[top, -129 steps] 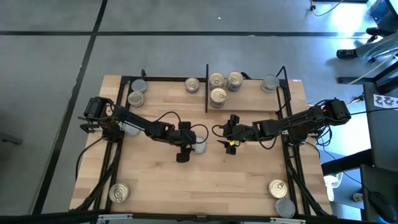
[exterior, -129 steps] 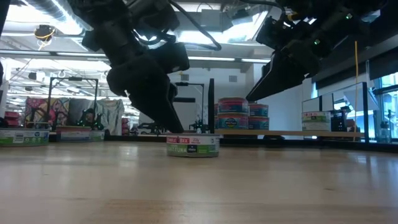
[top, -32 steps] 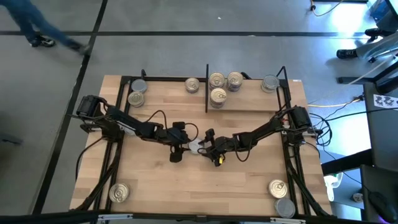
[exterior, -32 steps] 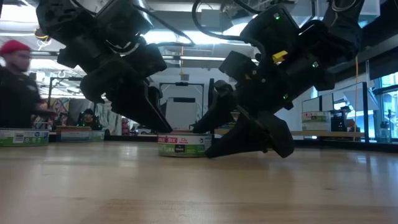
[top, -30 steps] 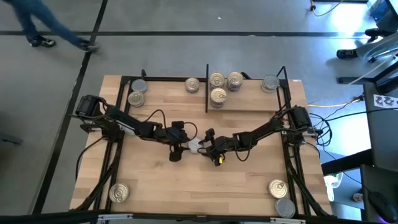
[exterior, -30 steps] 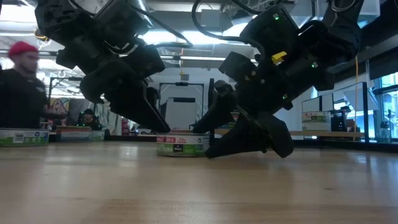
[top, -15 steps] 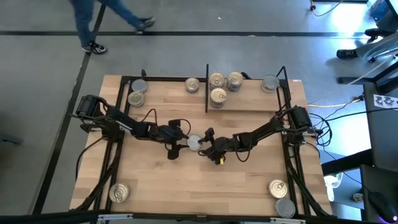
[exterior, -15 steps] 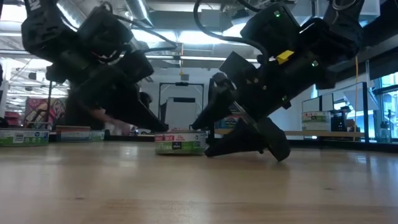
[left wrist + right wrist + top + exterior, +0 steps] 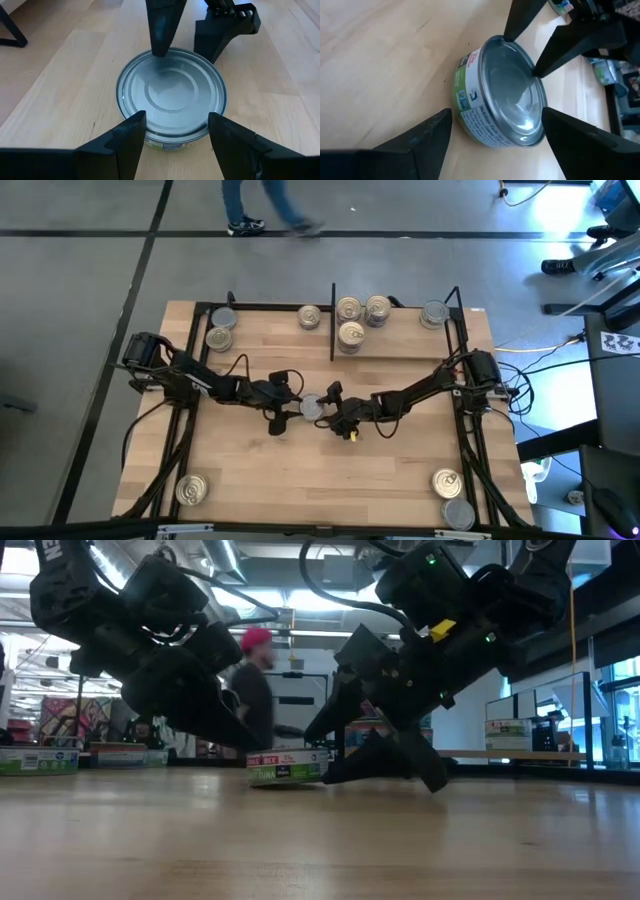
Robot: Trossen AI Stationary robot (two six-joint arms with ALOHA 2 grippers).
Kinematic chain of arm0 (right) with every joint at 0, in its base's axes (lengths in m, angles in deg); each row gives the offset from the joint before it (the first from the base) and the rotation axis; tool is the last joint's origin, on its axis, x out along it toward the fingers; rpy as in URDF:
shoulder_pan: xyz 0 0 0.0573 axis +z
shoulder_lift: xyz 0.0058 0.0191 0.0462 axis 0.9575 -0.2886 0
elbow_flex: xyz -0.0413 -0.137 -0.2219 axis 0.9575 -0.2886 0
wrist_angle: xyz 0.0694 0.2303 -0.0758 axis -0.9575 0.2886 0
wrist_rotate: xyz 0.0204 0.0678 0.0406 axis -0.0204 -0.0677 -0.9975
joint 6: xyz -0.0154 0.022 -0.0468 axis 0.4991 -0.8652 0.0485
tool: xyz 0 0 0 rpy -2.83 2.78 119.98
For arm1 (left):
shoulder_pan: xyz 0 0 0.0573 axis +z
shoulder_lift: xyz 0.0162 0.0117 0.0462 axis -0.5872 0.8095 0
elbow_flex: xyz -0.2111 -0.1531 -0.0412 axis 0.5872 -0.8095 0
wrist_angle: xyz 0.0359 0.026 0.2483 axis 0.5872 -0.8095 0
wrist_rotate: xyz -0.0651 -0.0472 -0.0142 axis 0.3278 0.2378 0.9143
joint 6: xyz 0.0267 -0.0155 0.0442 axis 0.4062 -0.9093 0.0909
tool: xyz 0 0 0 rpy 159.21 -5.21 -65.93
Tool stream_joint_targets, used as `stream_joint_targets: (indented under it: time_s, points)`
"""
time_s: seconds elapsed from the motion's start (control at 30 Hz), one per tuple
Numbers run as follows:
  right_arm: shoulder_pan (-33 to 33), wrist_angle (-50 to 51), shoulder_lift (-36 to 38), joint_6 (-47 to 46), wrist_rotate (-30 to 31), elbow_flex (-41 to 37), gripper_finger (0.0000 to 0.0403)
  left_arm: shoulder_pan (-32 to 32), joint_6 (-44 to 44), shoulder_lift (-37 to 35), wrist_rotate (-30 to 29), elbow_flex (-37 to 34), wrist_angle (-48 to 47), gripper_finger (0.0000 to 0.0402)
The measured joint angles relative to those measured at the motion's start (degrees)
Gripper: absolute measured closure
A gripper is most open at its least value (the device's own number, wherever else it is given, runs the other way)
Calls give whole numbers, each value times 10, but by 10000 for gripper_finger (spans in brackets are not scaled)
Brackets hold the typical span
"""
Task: Stack canned seafood by type on shelf
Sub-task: Put the top green tuna can on the shelf
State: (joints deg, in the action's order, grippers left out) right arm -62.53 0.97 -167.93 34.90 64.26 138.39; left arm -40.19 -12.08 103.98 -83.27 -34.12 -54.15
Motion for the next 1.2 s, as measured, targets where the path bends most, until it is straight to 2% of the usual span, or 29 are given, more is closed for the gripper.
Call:
stream_joint_targets:
  time_s: [0.4,0.63,0.83,1.2]
  points:
    - [0,12,-14,55,-1,5,95,0,0,0,0,0,0,187]
    - [-3,27,-19,71,7,26,95,0,5,1,0,-1,7,187]
    - [-10,97,-24,78,4,51,95,0,4,1,-2,-1,8,187]
    - [-12,102,-67,150,30,99,95,1,5,1,-12,-3,11,187]
